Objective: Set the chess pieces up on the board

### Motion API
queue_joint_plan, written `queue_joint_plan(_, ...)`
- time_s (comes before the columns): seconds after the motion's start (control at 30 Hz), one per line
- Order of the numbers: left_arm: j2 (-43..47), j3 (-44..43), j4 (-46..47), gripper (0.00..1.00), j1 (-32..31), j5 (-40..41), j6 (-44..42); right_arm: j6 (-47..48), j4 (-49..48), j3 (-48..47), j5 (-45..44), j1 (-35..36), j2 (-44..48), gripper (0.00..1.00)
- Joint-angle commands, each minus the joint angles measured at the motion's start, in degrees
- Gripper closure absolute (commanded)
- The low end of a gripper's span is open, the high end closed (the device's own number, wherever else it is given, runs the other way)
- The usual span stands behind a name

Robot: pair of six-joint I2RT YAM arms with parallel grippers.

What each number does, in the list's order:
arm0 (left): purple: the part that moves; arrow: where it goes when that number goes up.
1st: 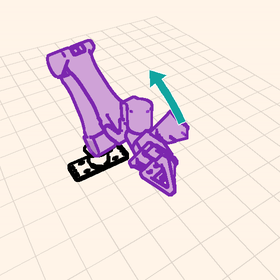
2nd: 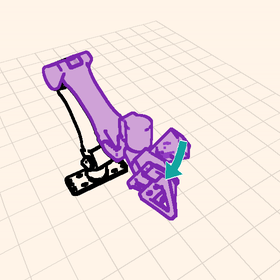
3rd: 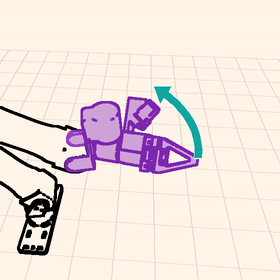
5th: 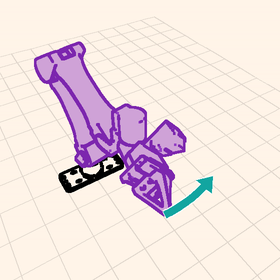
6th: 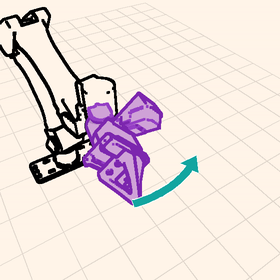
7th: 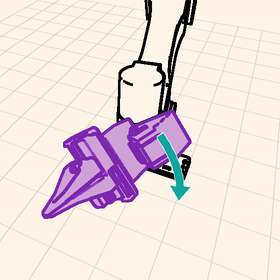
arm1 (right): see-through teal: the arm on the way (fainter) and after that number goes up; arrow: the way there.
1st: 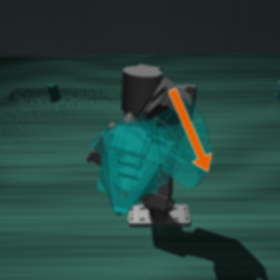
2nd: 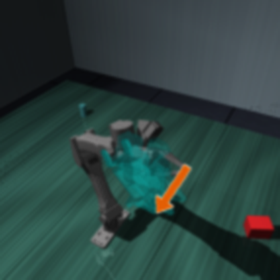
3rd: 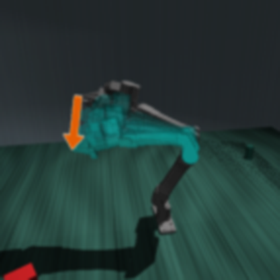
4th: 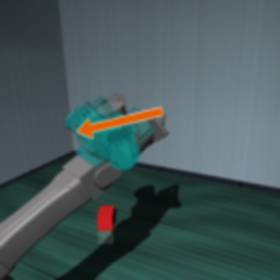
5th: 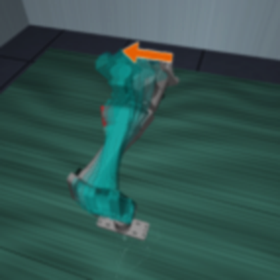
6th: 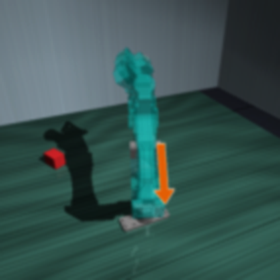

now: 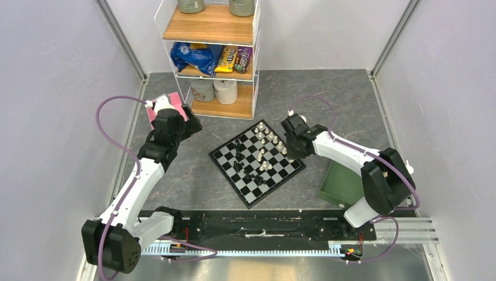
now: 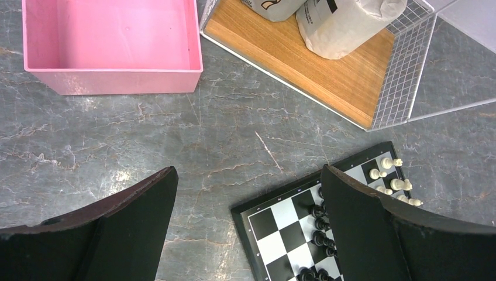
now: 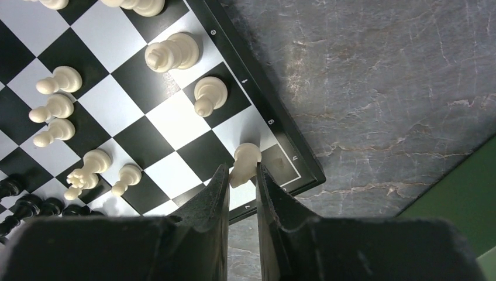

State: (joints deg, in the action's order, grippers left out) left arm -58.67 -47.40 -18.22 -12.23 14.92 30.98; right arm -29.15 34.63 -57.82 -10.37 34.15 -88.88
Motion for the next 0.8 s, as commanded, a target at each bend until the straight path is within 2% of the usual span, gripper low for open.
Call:
queue_joint_plan(0.0,0.5,-0.49,1.79,0.01,0.31,-0.04,-0.65,0.63,-3.0,-1.64,-0.74,-0.2,-0.21,0.8)
queue_joint_plan(0.67,-0.2,-0.7,2.22,0.01,0.36,-0.83,-0.66,0.1,-4.0,-0.66,0.9,-1.46,-2.19,0.75)
queue_joint_plan(0.77,-0.05,-0.59,2.23,0.01,0.32,-0.68,-0.68,0.25,-3.71,-0.69,0.93,-1.53,-2.08,0.69)
